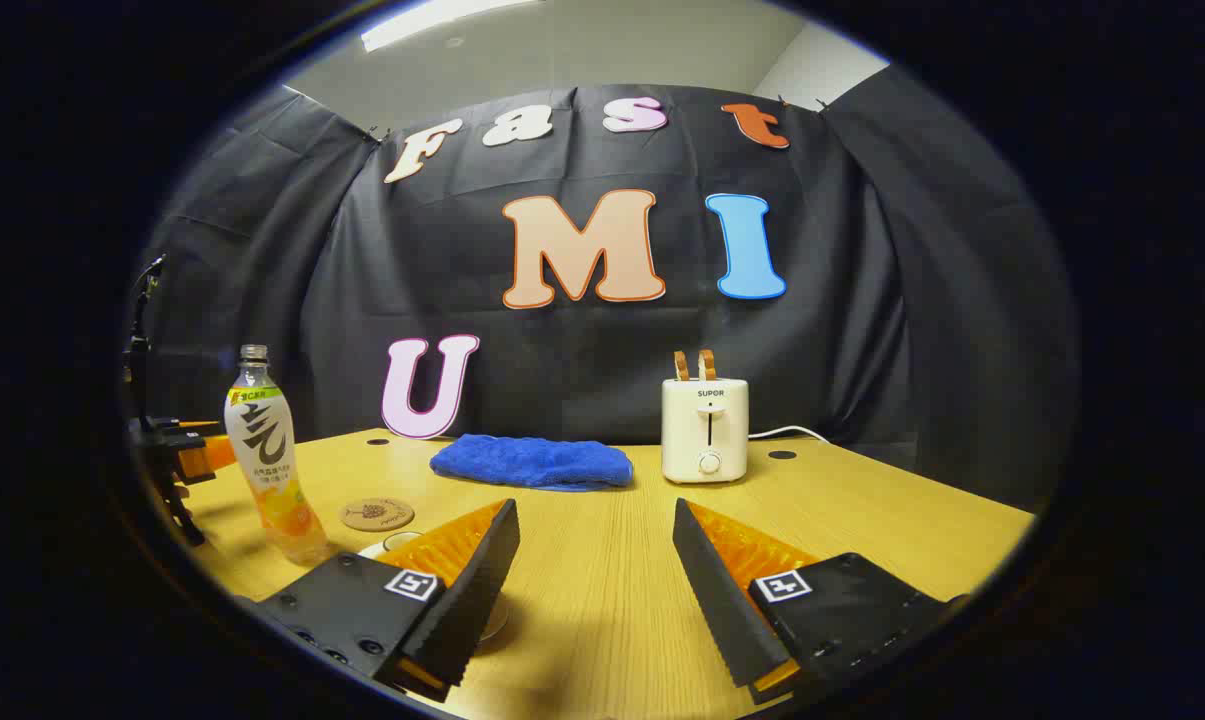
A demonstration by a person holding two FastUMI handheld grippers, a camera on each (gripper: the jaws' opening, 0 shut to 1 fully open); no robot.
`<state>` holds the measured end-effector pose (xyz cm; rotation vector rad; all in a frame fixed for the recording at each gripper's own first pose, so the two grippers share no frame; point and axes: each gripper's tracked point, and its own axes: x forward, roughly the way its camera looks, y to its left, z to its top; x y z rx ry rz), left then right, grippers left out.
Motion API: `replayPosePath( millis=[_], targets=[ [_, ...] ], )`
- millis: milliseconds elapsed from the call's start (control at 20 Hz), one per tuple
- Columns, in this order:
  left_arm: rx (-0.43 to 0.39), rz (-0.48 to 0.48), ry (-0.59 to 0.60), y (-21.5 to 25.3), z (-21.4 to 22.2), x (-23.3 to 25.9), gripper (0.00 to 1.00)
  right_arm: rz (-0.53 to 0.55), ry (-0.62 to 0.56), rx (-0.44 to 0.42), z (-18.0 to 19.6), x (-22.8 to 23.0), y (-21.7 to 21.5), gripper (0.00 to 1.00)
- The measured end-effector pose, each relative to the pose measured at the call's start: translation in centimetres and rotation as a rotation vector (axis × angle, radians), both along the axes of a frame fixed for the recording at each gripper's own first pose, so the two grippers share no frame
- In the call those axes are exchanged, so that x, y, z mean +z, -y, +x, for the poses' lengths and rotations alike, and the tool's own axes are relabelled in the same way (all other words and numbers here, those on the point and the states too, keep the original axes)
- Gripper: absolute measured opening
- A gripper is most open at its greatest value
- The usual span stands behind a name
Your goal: Open the teacup lid with one hand, grasp the water bottle and pour water into the teacup with the other hand; after pouring, place the water bottle on the coaster and then close the teacup lid.
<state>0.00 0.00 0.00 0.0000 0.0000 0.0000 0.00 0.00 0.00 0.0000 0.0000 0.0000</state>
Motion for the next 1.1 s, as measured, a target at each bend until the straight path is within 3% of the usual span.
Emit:
replayPosePath(
  millis=[1100],
  targets=[
    [-0.020, 0.001, 0.007, 0.02, -0.07, 0.02, 0.95, 0.004, -0.007, 0.000, -1.02, 0.60, -0.51, 0.95]
  ],
)
